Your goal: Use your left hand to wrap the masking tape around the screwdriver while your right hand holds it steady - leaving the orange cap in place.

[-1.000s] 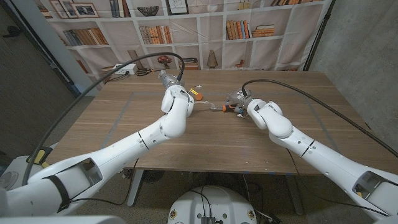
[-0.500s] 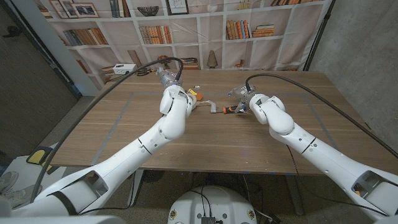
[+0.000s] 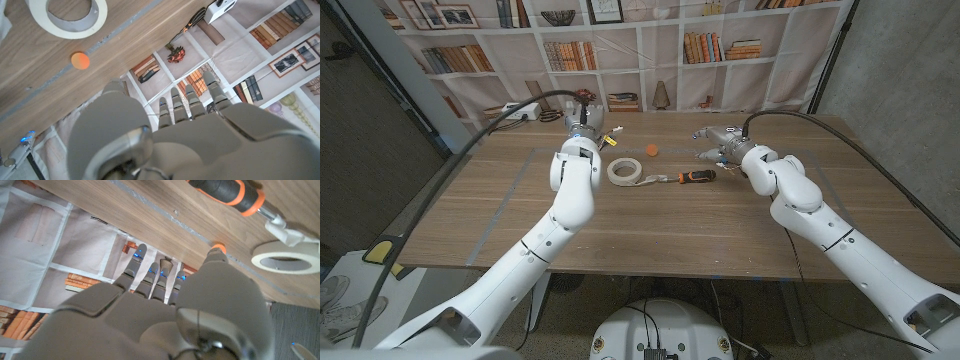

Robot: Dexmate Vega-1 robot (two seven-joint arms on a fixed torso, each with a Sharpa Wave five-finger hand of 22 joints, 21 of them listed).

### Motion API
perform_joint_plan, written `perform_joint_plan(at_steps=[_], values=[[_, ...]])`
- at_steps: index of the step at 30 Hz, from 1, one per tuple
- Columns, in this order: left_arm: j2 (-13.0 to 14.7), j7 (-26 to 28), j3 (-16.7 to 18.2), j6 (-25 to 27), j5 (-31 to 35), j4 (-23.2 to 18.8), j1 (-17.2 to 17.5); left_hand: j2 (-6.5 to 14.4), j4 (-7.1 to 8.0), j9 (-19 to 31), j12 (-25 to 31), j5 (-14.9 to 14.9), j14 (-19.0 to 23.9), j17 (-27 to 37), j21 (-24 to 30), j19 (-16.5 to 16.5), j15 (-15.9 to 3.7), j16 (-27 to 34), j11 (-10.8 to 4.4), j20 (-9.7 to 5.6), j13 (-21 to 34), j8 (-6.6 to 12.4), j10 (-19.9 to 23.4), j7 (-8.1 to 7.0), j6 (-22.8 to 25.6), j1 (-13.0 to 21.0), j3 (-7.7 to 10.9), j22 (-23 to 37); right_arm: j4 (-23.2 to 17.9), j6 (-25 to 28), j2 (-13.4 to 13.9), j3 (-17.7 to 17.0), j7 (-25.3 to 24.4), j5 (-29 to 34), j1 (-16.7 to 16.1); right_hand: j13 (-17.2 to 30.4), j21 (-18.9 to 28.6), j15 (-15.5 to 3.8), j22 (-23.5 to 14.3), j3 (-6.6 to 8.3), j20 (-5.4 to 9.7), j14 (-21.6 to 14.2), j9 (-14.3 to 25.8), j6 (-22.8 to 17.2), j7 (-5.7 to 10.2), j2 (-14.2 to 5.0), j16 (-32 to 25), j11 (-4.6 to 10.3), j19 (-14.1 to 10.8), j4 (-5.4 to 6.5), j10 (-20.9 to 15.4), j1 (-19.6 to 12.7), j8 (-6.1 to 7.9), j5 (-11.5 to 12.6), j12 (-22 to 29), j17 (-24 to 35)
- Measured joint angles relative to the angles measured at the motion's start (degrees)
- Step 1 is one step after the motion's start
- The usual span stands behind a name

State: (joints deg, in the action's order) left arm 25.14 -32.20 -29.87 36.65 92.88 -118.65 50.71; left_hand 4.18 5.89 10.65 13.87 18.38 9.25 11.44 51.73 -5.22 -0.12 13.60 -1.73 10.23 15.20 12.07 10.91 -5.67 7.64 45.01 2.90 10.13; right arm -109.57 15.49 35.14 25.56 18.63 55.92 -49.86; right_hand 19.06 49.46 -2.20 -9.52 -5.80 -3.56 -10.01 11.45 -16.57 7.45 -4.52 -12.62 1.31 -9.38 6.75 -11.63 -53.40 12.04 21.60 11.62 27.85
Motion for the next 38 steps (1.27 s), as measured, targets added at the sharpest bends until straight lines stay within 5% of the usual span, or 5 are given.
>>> perform_joint_plan(at_steps=[15,20,21,24,38], values=[[0.4,22.3,16.2,-11.9,-30.2,-3.8,8.9,3.1,2.28,-0.3,-2.7,-5.0,-6.2,-0.3,-5.1,-4.5,3.14,-2.6,2.90,0.89,-2.1,-1.71,-7.1,-1.91,-4.5,-7.5,-1.81,0.0,3.3,-11.3,-1.5,-6.4,-17.1,-29.6,-4.3,-2.8,-5.3,0.15,0.0,-2.04,-2.91,3.1,-0.3,8.9,-0.46,0.33,1.2,0.17,2.6,1.18,5.6,6.7,-2.12,-1.9,-1.0,-4.8],[0.4,22.6,16.2,-16.1,-40.5,-3.8,8.9,4.1,2.51,-0.5,-2.7,-5.9,-8.8,-0.5,-6.4,-4.4,3.80,-2.6,2.43,0.91,-2.7,-2.35,-9.7,-2.89,-7.8,-10.0,-2.05,0.0,5.0,-11.3,-2.1,-7.1,-17.1,-29.6,-4.8,-3.4,-6.3,0.44,0.0,-2.18,-2.51,4.3,-0.3,11.1,-0.19,-0.26,1.4,0.02,3.1,0.88,6.9,7.3,-2.11,-2.5,-1.0,-5.9],[0.4,22.6,16.2,-16.8,-42.2,-3.8,8.9,4.1,2.64,-0.5,-2.9,-5.9,-9.1,-0.5,-6.8,-4.4,3.87,-2.8,2.13,0.91,-2.9,-2.37,-10.0,-3.20,-8.6,-10.4,-2.18,0.0,5.3,-16.4,-2.2,-7.2,-21.0,-44.7,-4.8,-3.6,-6.7,0.69,0.0,-2.40,-2.29,4.7,-0.3,11.1,-0.19,-0.11,1.6,0.23,3.3,0.96,7.1,8.2,-2.11,-2.6,-1.0,-6.1],[3.5,22.0,24.6,-18.7,-46.5,1.1,10.8,4.1,3.10,-0.5,-3.1,-6.3,-11.5,-0.5,-8.2,-4.4,4.09,-3.2,2.13,0.91,-3.4,-2.37,-11.6,-3.77,-10.8,-12.6,-2.64,0.1,5.9,-18.0,-2.4,-7.2,-21.6,-50.3,-4.8,-4.3,-8.3,0.63,0.0,-3.52,-1.95,6.7,-0.3,11.3,0.02,0.58,1.9,0.19,4.7,1.46,8.4,10.4,-1.71,-3.2,-1.0,-7.1],[8.3,14.3,27.2,-27.8,-76.4,11.5,9.2,4.2,3.60,-0.6,-3.1,-6.0,-16.7,-0.8,-11.4,-4.6,5.26,-3.5,2.19,1.12,-4.0,-2.37,-16.6,-4.63,-16.2,-17.6,-4.29,0.2,9.6,-21.0,-5.4,-8.2,-28.5,-68.3,-5.6,-7.3,-19.4,5.38,0.0,-5.97,-7.17,15.7,-0.5,10.0,-0.59,-2.79,2.1,-0.62,17.2,2.33,9.8,22.4,-0.77,-3.6,-0.6,-12.7]])
